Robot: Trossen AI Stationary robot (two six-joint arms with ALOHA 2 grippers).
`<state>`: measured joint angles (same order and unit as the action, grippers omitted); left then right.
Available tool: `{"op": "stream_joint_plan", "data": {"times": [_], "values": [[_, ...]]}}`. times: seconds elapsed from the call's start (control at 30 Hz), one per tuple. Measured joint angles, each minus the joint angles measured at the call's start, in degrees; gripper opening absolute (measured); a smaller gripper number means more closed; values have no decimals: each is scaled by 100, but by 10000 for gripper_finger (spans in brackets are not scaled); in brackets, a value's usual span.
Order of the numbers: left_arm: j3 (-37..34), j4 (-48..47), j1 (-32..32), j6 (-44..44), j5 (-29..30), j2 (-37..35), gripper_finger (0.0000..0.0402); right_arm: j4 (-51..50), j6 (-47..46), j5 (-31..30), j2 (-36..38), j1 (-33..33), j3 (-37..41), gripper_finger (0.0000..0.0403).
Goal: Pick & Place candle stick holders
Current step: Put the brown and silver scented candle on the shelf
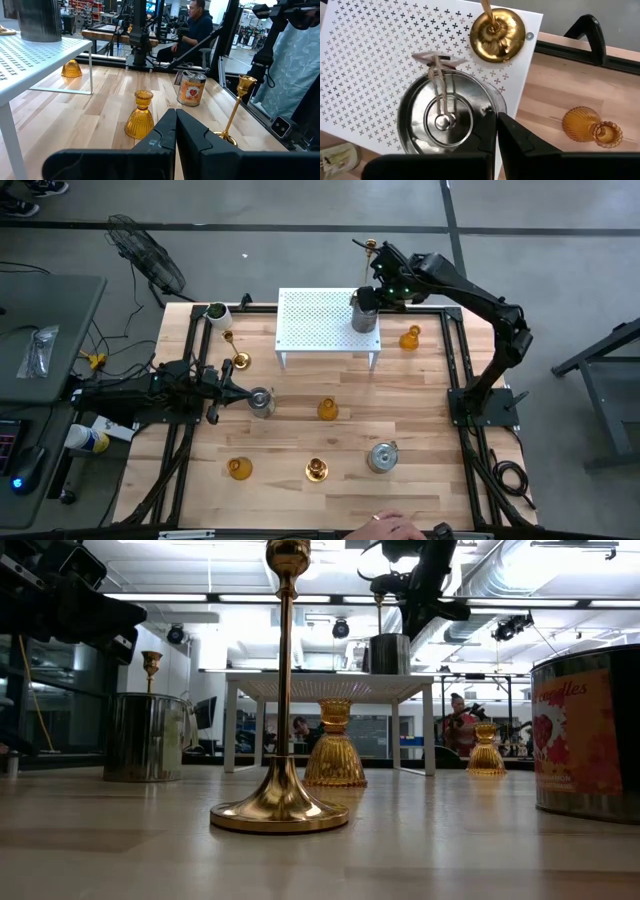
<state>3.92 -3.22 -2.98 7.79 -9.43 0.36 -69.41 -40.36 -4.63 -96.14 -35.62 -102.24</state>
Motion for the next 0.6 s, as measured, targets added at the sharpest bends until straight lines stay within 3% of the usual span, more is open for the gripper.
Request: {"op": "stream_joint_plan", "data": {"times": [0.37,0.6], "values": [[2,0,1,0,0,0,0,86,13,29,0,44,0,8],[1,0,-1,0,0,0,0,119,13,21,4,74,0,66]]}}
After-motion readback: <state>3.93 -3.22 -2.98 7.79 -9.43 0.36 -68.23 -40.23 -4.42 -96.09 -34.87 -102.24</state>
